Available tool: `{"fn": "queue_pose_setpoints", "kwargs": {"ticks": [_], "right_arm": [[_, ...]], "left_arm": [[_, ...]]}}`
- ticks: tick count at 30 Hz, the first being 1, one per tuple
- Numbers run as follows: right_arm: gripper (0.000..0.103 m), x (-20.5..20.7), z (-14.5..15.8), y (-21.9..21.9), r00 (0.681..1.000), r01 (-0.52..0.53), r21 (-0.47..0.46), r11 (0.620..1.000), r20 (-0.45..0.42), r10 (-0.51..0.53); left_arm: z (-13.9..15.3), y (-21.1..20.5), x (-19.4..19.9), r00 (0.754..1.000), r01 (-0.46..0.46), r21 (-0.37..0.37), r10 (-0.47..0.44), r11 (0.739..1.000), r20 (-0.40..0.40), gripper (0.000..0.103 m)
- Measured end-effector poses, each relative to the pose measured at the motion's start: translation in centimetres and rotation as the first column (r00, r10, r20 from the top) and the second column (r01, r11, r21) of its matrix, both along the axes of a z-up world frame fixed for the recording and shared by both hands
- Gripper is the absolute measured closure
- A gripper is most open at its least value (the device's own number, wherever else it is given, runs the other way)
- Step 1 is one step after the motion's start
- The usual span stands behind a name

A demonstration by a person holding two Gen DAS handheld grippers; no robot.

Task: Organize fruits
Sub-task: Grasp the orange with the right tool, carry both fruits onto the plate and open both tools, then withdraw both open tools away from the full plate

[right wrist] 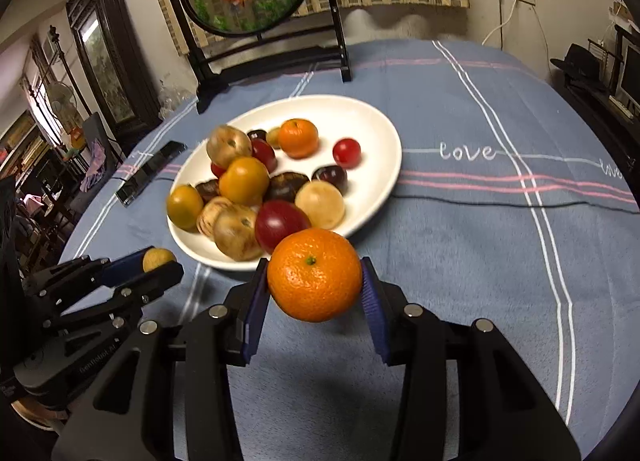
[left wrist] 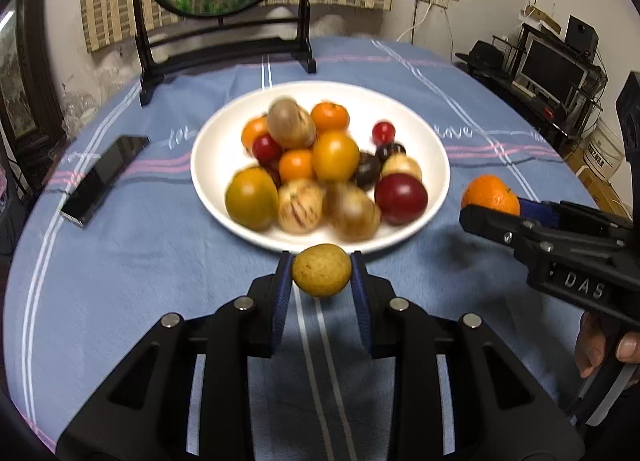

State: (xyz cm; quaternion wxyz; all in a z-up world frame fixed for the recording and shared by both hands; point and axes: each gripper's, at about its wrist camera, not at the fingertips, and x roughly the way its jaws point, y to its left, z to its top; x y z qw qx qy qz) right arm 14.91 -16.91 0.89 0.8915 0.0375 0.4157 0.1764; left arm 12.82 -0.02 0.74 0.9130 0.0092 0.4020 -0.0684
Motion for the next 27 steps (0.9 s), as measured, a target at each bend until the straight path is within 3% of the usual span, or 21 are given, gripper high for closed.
{"fn": "queue_pose_setpoints", "kwargs": {"ticks": [7, 12, 19, 20, 21, 22, 23, 27], "right_arm": [[0.058, 1.9, 2.5, 0.7, 0.998, 0.016, 0.025, 1.000, 0.059, -0.017], [0.058, 4.0, 3.5, 1.7, 0.995, 0.032, 0.046, 0.998, 0.096, -0.036], [0.056, 8.1, 0.5, 3.0, 0.996, 0.047, 0.097, 0.994, 0.070, -0.054], [0.051, 8.5, -0.1, 2.8, 0.997, 0.044, 0.106, 0.993, 0.055, -0.050], [0.047, 8.7, -0.5, 2.6, 0.998, 0.043, 0.120, 0.992, 0.040, -0.048], [0.041, 8.8, -0.8, 2.3, 0.998, 0.044, 0.136, 0.990, 0.034, -0.049], [0.037, 8.7, -0.8, 2.0, 0.998, 0.048, 0.144, 0.988, 0.040, -0.055], [0.036, 8.4, -0.5, 1.5, 0.996, 0.066, 0.128, 0.990, 0.059, -0.074]], "left_arm": [[3.4, -0.1, 2.4, 0.997, -0.022, 0.020, 0.020, 1.000, 0.078, 0.074], [4.8, 0.2, 5.9, 0.994, -0.064, -0.009, 0.065, 0.998, 0.092, 0.074], [2.9, 0.7, 11.2, 0.988, -0.144, -0.010, 0.145, 0.989, 0.056, 0.074], [2.5, 0.8, 11.7, 0.988, -0.149, -0.012, 0.149, 0.989, 0.049, 0.072], [2.0, 1.0, 12.2, 0.985, -0.161, -0.022, 0.162, 0.987, 0.050, 0.064], [1.7, 1.1, 12.4, 0.983, -0.171, -0.029, 0.172, 0.985, 0.055, 0.054], [1.6, 1.2, 12.5, 0.980, -0.183, -0.038, 0.185, 0.982, 0.068, 0.035], [1.6, 1.4, 12.1, 0.976, -0.191, -0.024, 0.192, 0.981, 0.103, 0.030]]}}
